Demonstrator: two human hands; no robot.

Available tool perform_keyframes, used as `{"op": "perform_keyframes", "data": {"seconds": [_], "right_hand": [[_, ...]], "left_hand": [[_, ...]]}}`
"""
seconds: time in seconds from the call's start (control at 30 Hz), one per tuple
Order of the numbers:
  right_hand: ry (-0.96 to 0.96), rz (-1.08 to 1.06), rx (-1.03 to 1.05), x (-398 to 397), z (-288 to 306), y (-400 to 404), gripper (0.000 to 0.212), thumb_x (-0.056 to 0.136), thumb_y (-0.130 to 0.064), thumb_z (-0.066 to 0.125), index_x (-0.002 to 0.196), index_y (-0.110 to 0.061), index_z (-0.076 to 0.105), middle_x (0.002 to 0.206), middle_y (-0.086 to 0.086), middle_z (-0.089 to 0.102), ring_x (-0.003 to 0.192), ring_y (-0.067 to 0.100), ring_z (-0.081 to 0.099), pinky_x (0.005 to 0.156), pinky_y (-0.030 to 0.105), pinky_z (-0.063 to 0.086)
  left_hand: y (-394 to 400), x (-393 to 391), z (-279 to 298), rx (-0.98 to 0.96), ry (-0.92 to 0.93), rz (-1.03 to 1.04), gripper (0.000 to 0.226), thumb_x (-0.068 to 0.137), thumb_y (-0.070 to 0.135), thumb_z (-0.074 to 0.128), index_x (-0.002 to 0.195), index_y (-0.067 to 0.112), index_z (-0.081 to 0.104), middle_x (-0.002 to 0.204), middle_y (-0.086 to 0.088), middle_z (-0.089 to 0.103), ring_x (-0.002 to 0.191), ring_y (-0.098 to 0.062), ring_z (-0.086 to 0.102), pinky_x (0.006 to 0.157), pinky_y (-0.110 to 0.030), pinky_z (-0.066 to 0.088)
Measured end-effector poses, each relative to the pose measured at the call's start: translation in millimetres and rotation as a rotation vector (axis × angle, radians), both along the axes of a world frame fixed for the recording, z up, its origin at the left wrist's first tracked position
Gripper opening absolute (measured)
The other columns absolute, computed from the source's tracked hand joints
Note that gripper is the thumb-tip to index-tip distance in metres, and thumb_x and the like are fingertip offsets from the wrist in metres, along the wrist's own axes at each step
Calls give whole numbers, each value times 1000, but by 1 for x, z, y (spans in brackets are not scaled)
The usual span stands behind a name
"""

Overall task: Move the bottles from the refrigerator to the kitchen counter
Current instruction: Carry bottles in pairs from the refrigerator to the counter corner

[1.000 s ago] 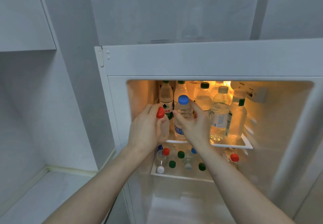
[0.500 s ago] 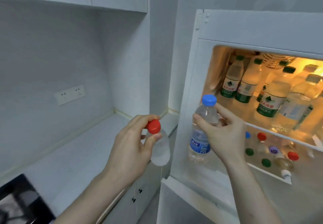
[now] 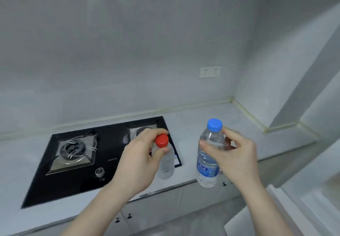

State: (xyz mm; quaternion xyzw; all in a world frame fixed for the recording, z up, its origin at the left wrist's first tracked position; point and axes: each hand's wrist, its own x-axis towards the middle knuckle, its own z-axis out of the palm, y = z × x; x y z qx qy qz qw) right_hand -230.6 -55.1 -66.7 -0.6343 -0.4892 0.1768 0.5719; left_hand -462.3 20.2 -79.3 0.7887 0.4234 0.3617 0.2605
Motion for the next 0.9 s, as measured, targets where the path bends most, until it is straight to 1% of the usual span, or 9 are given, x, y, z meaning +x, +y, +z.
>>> {"op": "perform_keyframes", "data": {"seconds": [0.07, 0.13, 0.27, 0.33, 0.5, 0.63, 0.7, 0.77, 0.9], "right_hand": [[3, 71, -18, -32, -3, 14, 43, 63, -34, 95, 92, -58, 76, 92, -1, 71, 82, 27, 65, 80, 45, 59], [30, 167, -41, -67, -7, 31, 45, 62, -34, 97, 95, -58, 76, 97, -2, 69, 85, 19, 69, 86, 45, 60], [48, 407, -88, -134, -8, 62, 47, 67, -25, 98, 93, -57, 76, 100, -17, 72, 90, 14, 75, 86, 44, 62], [26, 501, -103, -161, -7, 76, 42, 69, -20, 96, 93, -50, 78, 99, -18, 77, 91, 12, 76, 86, 44, 63], [0, 822, -109, -249, -6, 114, 43, 73, -17, 94, 106, -38, 77, 99, -22, 78, 95, -1, 74, 87, 30, 60], [-13, 1002, -110, -309, -11, 141, 38, 74, -18, 93, 99, -41, 77, 97, -21, 78, 93, -2, 74, 79, 18, 59], [-10, 1068, -119, -337, -15, 156, 30, 74, -17, 93, 93, -36, 79, 93, -11, 79, 89, 5, 76, 78, 21, 62], [-6, 1123, -136, -359, -20, 169, 26, 75, -18, 93, 95, -30, 80, 92, -5, 80, 87, 10, 77, 78, 26, 63], [5, 1209, -157, -398, -26, 202, 26, 76, -17, 92, 97, -29, 80, 91, -7, 80, 86, 11, 77, 80, 34, 65]], "left_hand": [[-4, -37, -3, -17, 5, 75, 34, 95, 27, 70, 121, 45, 58, 114, 28, 61, 107, -3, 61, 92, -34, 55], [-10, -78, -5, -29, -6, 173, 35, 95, 27, 70, 121, 46, 58, 113, 28, 61, 106, -3, 60, 91, -34, 54], [-22, -152, -15, -49, -17, 381, 36, 94, 25, 71, 120, 46, 59, 114, 28, 61, 109, -3, 61, 91, -33, 55], [-28, -180, -18, -56, -20, 451, 37, 93, 24, 71, 121, 45, 59, 116, 26, 62, 110, -5, 62, 91, -34, 56], [-51, -255, -17, -49, -30, 722, 36, 93, 23, 72, 120, 44, 61, 110, 26, 62, 106, -4, 62, 89, -31, 57], [-60, -300, -14, -49, -28, 883, 33, 93, 23, 72, 119, 41, 63, 111, 26, 63, 107, -5, 62, 88, -32, 57], [-61, -323, -15, -46, -29, 963, 34, 92, 23, 74, 119, 41, 64, 110, 25, 64, 106, -4, 63, 87, -32, 58], [-58, -341, -15, -51, -23, 1019, 35, 92, 22, 74, 118, 42, 64, 110, 26, 63, 106, -2, 63, 85, -32, 58], [-39, -375, -16, -81, -13, 1093, 33, 93, 22, 73, 118, 41, 64, 110, 29, 63, 106, 0, 62, 83, -33, 58]]}}
